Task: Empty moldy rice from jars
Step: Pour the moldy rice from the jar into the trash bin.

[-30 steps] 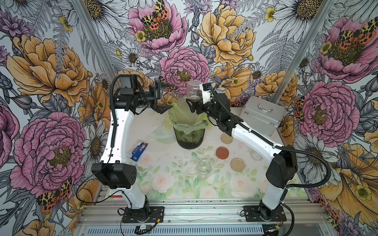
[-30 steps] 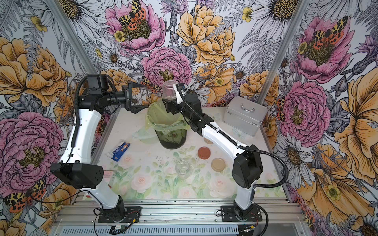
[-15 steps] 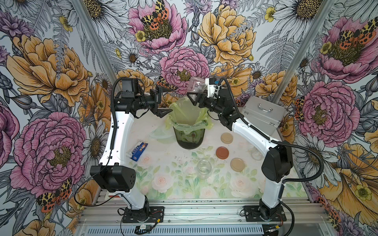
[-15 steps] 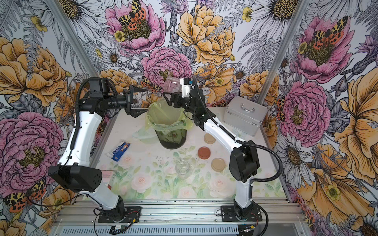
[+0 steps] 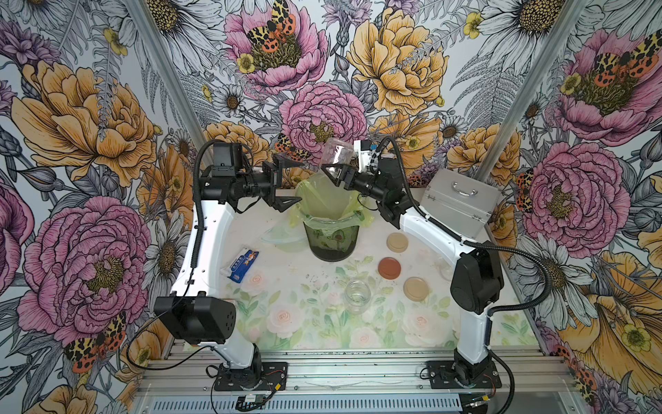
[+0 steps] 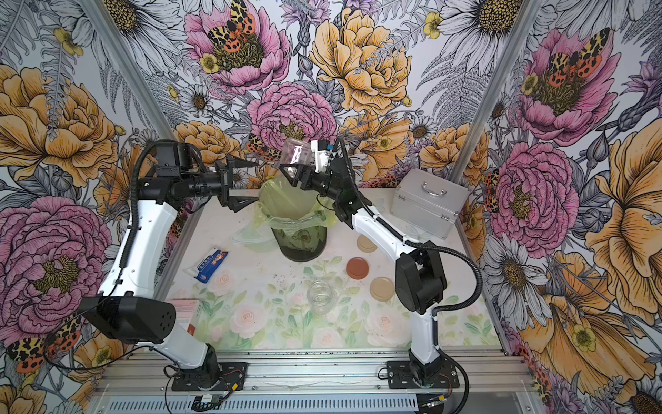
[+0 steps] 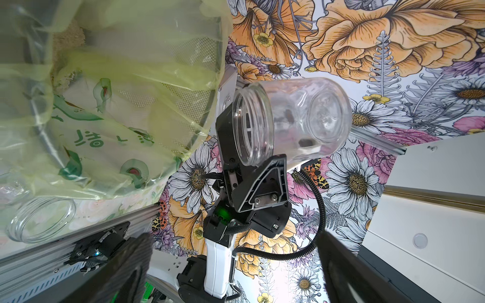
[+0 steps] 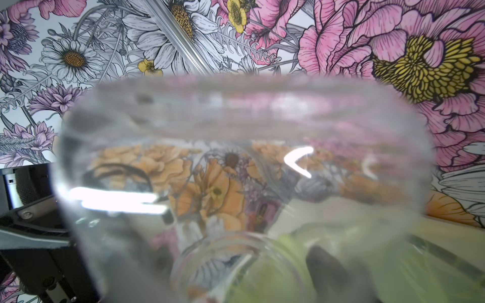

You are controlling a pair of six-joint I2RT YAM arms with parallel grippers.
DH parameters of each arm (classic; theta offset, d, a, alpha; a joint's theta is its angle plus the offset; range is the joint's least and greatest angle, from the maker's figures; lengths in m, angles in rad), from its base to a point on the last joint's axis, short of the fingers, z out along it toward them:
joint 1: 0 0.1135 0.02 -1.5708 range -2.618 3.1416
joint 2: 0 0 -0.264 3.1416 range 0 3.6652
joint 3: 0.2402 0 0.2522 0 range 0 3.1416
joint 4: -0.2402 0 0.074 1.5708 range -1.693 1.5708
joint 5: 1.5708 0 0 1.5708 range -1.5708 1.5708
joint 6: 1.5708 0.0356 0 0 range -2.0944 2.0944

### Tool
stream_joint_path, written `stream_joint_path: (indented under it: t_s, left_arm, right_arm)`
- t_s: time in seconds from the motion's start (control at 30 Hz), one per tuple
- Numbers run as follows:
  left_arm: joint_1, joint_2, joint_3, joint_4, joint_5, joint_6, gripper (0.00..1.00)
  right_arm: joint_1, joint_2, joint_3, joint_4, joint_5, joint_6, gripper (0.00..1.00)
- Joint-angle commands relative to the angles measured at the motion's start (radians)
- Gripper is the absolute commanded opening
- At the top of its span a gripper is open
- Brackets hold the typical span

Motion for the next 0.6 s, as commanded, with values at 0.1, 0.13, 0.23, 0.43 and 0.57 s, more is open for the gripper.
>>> stream_joint_path:
  t_s: [0.1, 0.13, 0.23, 0.43, 0.57]
  left_arm:
    - [0.01, -0.027, -0.011, 0.012, -0.019, 0.052, 0.99]
    - [0.01, -0.027, -0.011, 0.013, -0.02, 0.056, 0.99]
    - [0.01, -0.028, -0.009, 0.014, -0.024, 0.076, 0.99]
    - [0.005, -0.047, 0.003, 0.014, -0.086, 0.21, 0.99]
    - [-0.008, -0.084, -0.012, 0.015, -0.174, 0.323, 0.99]
  right_arm:
    - [0.025, -0.075, 0.08, -0.159, 0.022, -0.196, 0.0]
    - [0.03, -0.083, 0.088, -0.202, 0.035, -0.237, 0.0]
    - [0.036, -0.105, 0.098, -0.284, 0.05, -0.324, 0.0]
    - [0.035, -0.161, 0.066, -0.339, 0.074, -0.396, 0.0]
    - [0.035, -0.177, 0.064, -0.373, 0.06, -0.405, 0.0]
